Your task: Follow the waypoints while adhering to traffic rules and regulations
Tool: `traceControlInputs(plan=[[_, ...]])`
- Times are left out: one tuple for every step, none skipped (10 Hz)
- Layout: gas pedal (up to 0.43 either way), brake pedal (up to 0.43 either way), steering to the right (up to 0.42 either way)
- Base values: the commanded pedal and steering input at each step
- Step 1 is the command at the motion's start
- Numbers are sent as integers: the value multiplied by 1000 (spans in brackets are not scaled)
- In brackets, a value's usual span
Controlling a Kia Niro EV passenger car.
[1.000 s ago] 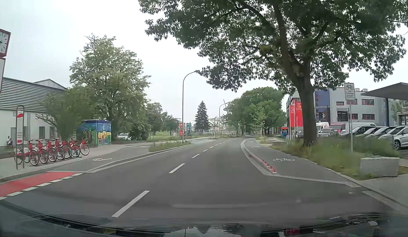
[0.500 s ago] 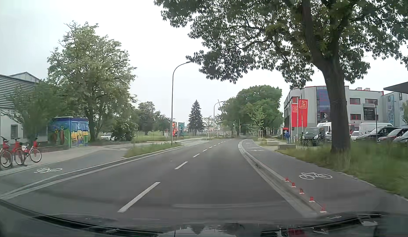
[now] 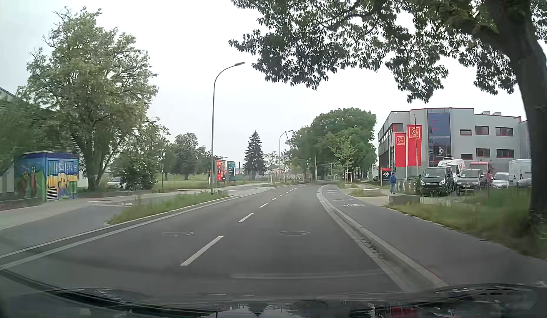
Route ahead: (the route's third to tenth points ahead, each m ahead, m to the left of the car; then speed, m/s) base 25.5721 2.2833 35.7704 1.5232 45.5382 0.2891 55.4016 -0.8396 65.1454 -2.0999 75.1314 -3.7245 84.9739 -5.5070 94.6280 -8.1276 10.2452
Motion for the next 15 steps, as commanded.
traceControlInputs(plan=[[209, 0, 17], [197, 0, 16], [189, 0, 16], [177, 0, 15], [169, 0, 14], [169, 0, 14], [169, 0, 14], [169, 0, 14], [150, 0, 13], [150, 0, 12], [150, 0, 12], [150, 0, 12], [150, 0, 12], [150, 0, 11], [150, 0, 11]])
